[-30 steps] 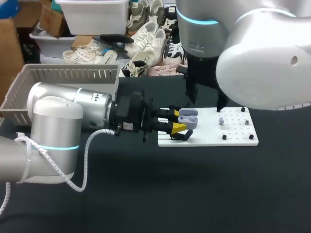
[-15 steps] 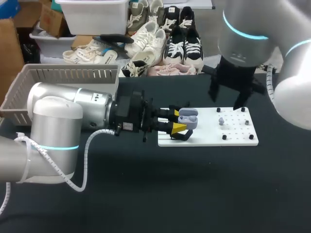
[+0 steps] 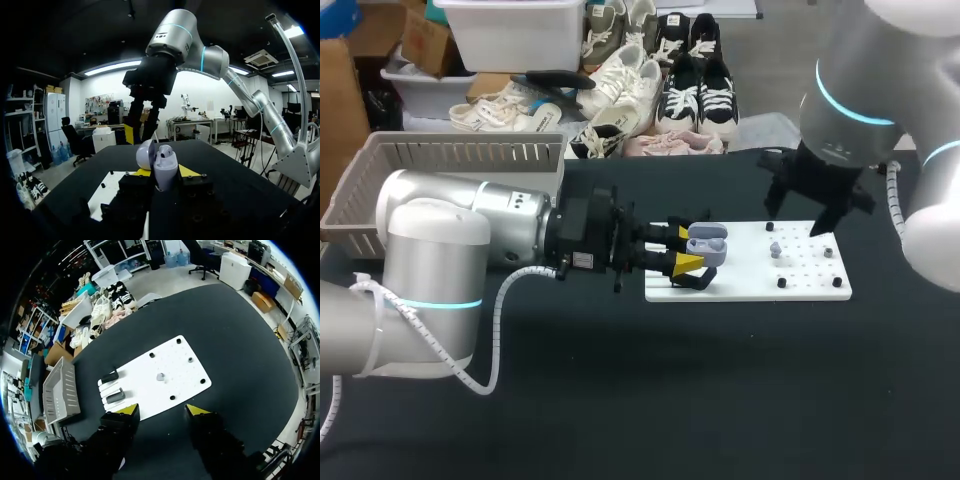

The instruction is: Pick up each earbud case from the left stands, insert the matching earbuds, close the lid, and place the case in the box.

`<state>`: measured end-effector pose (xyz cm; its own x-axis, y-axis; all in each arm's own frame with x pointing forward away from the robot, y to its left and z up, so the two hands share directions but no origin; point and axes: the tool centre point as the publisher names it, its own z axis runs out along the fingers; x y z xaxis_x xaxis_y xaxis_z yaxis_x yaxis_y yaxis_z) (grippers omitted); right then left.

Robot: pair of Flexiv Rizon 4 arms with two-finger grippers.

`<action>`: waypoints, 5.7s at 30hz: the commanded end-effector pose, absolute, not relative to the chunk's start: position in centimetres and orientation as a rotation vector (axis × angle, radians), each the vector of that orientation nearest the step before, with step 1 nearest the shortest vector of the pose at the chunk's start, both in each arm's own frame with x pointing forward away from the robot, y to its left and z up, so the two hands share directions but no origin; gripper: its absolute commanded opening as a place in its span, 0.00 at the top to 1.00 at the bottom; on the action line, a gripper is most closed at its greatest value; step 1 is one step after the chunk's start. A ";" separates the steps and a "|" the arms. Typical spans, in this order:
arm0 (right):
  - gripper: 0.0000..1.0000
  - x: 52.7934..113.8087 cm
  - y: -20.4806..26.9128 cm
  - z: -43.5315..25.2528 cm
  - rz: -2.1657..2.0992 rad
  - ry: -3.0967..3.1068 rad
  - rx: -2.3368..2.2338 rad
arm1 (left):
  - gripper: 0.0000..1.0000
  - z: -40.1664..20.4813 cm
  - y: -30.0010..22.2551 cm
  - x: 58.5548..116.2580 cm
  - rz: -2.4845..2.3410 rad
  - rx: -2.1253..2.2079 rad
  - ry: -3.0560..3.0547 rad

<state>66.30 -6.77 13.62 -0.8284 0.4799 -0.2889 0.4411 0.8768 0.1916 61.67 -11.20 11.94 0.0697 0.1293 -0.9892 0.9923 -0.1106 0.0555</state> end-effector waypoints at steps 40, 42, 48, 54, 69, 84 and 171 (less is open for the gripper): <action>0.54 71.8 -6.5 3.9 0.066 2.756 0.669 | 1.00 11.9 -11.2 61.6 -1.171 1.413 1.207; 0.55 72.0 -6.5 3.7 0.067 2.758 0.672 | 1.00 11.9 -11.2 61.6 -1.171 1.413 1.207; 0.56 72.2 -6.5 3.4 0.069 2.761 0.682 | 1.00 11.9 -11.2 61.6 -1.171 1.413 1.207; 0.58 72.2 -6.5 3.1 0.069 2.766 0.687 | 1.00 11.9 -11.2 61.6 -1.171 1.413 1.207; 0.61 72.2 -6.5 2.6 0.071 2.766 0.695 | 1.00 11.9 -11.2 61.6 -1.171 1.413 1.207; 0.69 72.5 -6.6 2.2 0.059 2.777 0.696 | 1.00 11.9 -11.2 61.6 -1.171 1.413 1.207; 1.00 57.5 -3.0 21.6 0.273 2.875 -0.152 | 1.00 11.9 -11.2 61.6 -1.171 1.413 1.207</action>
<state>58.67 -3.29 20.66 -0.9649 -0.0603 -0.2556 -0.1087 0.9777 0.1795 61.67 -11.20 11.94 0.0697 0.1292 -0.9892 0.9923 -0.1105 0.0555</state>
